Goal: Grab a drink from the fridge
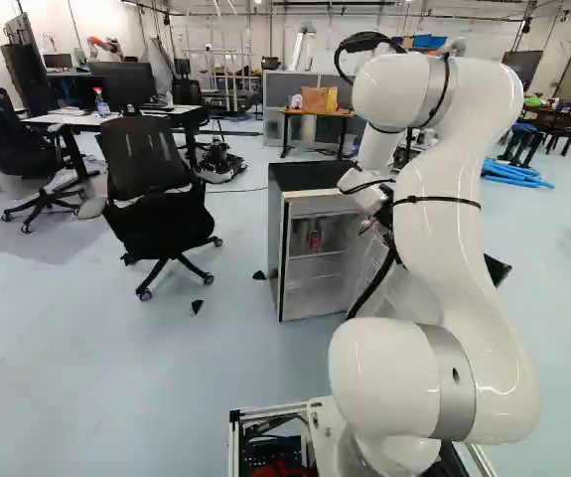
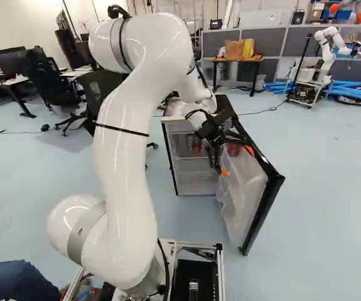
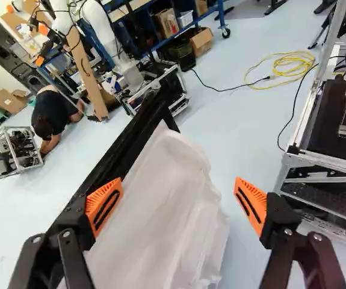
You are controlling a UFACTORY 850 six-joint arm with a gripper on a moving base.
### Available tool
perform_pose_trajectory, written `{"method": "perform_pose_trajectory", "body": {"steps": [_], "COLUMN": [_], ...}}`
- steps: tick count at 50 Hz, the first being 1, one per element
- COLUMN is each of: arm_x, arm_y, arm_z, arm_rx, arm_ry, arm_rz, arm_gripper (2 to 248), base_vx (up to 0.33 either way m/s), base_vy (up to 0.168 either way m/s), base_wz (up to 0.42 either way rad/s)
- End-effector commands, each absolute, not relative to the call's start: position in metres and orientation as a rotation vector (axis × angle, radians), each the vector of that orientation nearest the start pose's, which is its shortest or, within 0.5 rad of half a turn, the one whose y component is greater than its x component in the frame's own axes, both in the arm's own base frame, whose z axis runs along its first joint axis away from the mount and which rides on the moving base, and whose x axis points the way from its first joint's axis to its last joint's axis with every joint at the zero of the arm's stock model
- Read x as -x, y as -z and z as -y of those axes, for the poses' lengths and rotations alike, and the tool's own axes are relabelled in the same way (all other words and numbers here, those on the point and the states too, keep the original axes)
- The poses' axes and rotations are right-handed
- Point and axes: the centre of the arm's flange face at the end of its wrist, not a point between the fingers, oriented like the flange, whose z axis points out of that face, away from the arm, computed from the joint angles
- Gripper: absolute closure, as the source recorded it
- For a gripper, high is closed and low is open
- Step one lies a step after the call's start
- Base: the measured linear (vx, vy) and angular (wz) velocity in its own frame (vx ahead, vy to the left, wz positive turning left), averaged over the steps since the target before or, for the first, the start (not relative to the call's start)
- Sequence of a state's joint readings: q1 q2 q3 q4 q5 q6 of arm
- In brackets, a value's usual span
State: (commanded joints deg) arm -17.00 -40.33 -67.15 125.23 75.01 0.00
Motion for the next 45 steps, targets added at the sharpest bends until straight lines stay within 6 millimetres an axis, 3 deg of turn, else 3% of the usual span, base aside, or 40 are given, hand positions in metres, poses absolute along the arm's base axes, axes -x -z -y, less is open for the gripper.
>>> {"method": "perform_pose_trajectory", "body": {"steps": [31, 45], "arm_x": [-0.509, -0.509], "arm_y": [-0.314, -0.315], "arm_z": [0.303, 0.306], "arm_rx": [-0.273, -0.3], "arm_ry": [-0.758, -0.79], "arm_rz": [2.173, 2.157], "arm_gripper": [3, 3], "base_vx": [0.0, 0.0], "base_vy": [0.0, 0.0], "base_wz": [0.0, 0.0]}}
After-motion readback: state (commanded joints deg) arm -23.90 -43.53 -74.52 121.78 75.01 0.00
